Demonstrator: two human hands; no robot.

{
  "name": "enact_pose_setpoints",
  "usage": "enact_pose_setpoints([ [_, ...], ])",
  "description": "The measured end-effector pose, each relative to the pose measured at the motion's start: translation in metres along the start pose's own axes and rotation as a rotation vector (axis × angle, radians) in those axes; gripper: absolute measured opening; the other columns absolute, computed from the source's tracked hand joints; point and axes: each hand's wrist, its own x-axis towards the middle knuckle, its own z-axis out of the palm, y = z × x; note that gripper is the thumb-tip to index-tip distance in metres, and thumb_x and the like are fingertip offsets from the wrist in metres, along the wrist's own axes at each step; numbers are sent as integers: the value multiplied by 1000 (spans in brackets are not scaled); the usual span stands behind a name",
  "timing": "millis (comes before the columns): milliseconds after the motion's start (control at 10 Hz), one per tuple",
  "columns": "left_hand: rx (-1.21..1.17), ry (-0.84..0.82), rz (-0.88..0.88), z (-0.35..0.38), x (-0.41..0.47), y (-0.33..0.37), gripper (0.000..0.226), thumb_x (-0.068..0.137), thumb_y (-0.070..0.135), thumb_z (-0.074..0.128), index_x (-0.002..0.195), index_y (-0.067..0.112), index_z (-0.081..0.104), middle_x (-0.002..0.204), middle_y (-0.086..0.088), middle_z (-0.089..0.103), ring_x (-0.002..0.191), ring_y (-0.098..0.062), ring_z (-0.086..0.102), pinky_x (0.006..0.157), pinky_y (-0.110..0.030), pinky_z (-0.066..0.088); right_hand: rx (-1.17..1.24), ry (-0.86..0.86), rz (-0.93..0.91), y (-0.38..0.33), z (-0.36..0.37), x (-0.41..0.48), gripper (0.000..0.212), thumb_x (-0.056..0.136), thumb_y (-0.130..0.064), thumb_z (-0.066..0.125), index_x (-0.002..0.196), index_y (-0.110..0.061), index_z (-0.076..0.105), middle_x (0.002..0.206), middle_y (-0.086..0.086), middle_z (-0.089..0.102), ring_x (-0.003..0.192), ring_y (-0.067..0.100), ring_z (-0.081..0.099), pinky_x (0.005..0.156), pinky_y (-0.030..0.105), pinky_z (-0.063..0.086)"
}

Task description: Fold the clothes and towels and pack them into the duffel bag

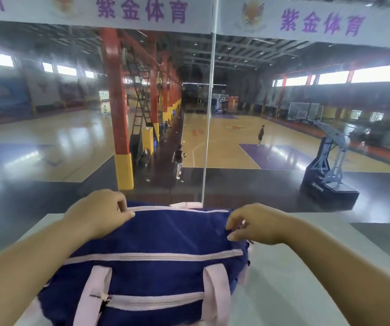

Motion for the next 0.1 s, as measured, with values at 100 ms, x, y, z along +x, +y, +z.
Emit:
enact_pose_setpoints([
  [100, 7, -59, -29, 4, 43, 17, 22, 82, 46, 61, 73, 26, 59, 78, 7, 62, 73, -11, 58, 73, -34, 51, -16, 0, 68, 28, -18, 26, 26, 87, -40, 61, 107, -23, 66, 107, -6, 65, 95, 11, 59, 87, 28, 48],
])
